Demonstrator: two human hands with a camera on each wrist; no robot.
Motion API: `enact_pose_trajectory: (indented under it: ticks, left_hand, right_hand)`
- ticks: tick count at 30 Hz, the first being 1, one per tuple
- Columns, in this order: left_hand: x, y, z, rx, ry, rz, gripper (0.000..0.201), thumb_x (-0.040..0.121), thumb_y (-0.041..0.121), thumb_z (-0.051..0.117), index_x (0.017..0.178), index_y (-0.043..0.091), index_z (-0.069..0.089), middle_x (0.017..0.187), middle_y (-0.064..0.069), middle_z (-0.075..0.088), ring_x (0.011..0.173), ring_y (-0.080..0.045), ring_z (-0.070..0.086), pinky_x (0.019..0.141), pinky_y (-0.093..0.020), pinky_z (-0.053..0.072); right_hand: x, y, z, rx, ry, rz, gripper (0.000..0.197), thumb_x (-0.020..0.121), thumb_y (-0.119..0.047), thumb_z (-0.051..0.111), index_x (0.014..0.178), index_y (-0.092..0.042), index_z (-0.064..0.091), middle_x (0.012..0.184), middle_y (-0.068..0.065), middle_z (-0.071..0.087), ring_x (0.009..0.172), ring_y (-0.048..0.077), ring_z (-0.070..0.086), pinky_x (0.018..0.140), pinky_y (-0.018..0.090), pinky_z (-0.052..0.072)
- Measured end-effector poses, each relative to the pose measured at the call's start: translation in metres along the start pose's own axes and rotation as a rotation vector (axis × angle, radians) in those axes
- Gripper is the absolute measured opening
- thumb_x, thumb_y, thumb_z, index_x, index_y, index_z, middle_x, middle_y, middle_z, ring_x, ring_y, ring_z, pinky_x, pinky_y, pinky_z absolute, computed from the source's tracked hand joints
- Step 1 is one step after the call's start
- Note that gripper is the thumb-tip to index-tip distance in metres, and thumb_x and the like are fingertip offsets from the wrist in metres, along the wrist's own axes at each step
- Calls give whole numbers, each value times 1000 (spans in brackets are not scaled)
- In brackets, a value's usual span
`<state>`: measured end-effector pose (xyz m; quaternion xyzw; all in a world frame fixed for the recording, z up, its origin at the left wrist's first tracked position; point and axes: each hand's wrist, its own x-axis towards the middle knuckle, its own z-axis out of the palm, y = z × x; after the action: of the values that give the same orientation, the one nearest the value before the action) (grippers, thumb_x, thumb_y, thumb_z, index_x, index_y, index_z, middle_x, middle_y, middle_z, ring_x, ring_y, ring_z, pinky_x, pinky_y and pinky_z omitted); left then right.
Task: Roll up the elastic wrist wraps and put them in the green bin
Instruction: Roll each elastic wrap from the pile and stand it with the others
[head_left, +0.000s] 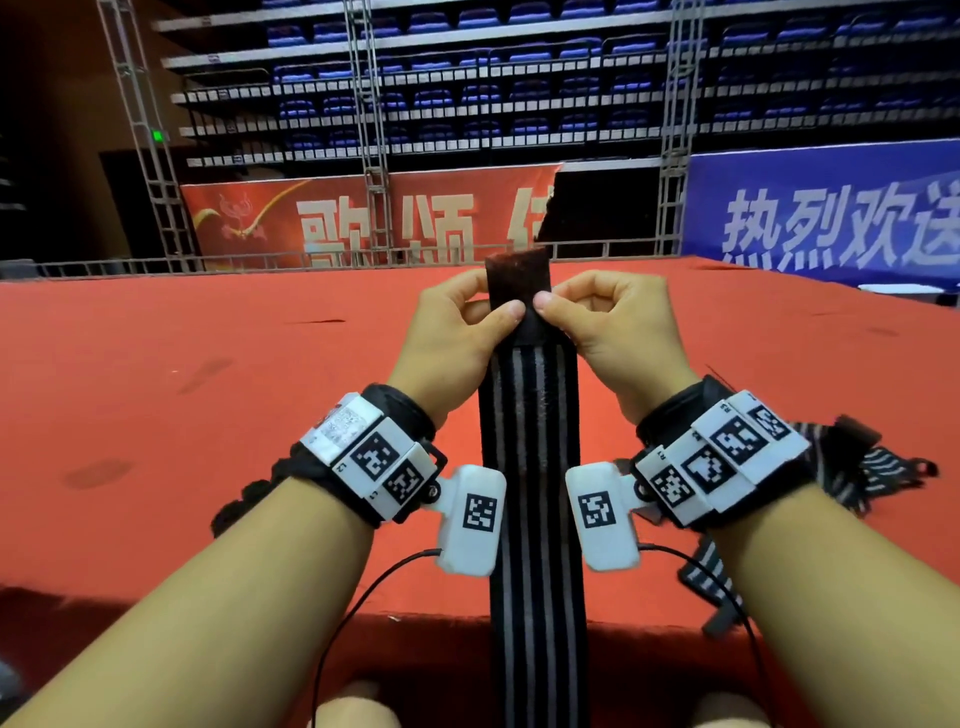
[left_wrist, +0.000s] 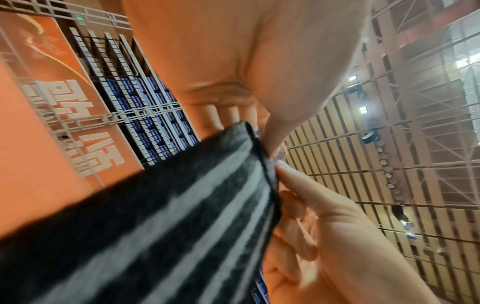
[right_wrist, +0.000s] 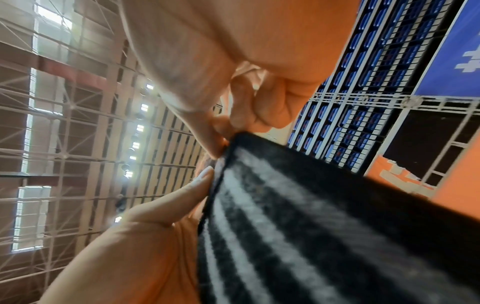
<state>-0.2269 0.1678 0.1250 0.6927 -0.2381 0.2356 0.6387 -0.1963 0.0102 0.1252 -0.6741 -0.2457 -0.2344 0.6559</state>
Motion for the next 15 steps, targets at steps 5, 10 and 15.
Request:
enact_pose_trajectory:
  ticks: [5, 10, 15]
  left_hand:
    - [-6, -55, -1, 104, 3, -118, 29, 95, -6, 61, 114, 14, 68, 100, -6, 76, 89, -10, 72, 82, -27, 59]
    - [-10, -109, 7, 198, 20, -202, 24, 91, -2, 67, 108, 12, 76, 91, -1, 74, 75, -12, 62, 79, -32, 53]
    - [-4, -157, 17, 278, 52, -267, 16, 86, 17, 74, 100, 21, 78, 75, 8, 58, 64, -12, 55, 67, -30, 50]
  right_hand:
    - [-14, 64, 3, -100, -11, 138, 16, 83, -21, 80, 72, -18, 69, 57, -9, 55, 50, 5, 48, 53, 24, 39]
    - [-30, 112, 2, -199, -53, 207, 14, 76, -33, 73, 76, -19, 71, 53, -11, 56, 51, 7, 50, 57, 29, 40]
    - [-29, 148, 2, -291, 0, 281, 12, 81, -30, 72, 74, -21, 70, 55, -5, 63, 52, 14, 60, 57, 35, 51]
